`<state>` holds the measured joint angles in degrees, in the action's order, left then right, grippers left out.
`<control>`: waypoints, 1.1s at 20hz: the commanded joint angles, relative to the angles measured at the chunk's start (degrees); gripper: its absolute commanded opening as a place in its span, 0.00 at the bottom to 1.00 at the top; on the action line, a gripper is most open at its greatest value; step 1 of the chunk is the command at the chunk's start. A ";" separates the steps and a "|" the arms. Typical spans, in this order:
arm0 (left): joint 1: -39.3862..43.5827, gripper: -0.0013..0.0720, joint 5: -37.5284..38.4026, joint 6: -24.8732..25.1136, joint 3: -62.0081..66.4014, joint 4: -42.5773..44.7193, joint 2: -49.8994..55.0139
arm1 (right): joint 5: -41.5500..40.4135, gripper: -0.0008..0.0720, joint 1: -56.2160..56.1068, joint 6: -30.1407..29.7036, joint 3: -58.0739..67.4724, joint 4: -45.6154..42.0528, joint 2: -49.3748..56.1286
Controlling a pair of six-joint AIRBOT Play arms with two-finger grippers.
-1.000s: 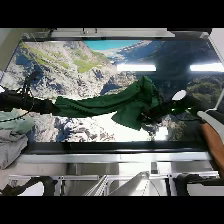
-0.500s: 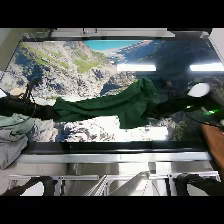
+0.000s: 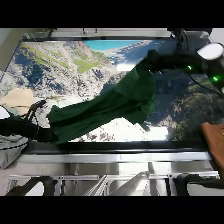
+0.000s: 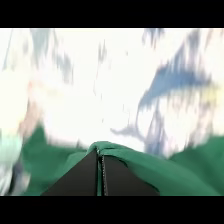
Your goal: Fold the shirts.
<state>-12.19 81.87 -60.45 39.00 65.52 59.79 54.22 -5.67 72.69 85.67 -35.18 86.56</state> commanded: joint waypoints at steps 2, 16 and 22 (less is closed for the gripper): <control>0.02 0.04 1.27 -0.04 -1.11 0.92 1.81 | -9.38 0.05 0.02 -4.55 13.05 3.69 13.92; 0.13 0.04 1.22 -2.03 9.27 -2.64 3.50 | 22.12 0.84 20.31 3.80 -10.47 -21.64 1.77; 0.13 0.04 0.87 -3.74 10.56 -2.67 3.50 | 11.50 0.84 17.97 1.90 -30.08 -18.47 -1.66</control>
<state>-12.10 82.96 -63.07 48.95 63.02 63.26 69.76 13.26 75.55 62.70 -54.15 85.82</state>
